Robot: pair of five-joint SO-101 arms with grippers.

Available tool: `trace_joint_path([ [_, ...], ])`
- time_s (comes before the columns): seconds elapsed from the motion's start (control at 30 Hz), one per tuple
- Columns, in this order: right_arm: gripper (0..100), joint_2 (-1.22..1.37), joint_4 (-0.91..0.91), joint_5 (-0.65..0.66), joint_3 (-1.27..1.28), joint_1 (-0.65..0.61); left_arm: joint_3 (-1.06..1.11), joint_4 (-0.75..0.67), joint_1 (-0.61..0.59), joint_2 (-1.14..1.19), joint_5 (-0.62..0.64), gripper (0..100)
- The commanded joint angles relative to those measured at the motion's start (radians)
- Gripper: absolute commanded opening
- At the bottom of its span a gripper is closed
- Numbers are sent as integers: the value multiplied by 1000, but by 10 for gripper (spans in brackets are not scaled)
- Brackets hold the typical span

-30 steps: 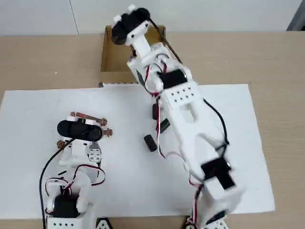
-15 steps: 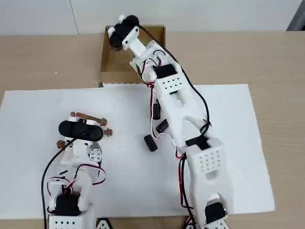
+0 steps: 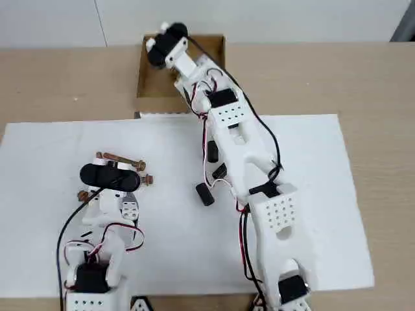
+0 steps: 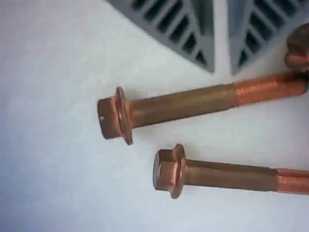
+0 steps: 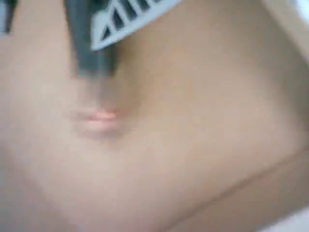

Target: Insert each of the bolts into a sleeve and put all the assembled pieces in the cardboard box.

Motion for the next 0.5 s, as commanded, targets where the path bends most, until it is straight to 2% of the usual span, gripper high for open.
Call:
trace_joint_path([
  [0.0,91,-24,-22,6,-51,12,-5,-23,-6,-9,2,6],
  [0.2,91,-96,44,2,-51,13,-5,-25,-6,-9,2,6],
  [0.47,91,-265,364,0,-49,12,-5,-25,-6,-9,2,6],
])
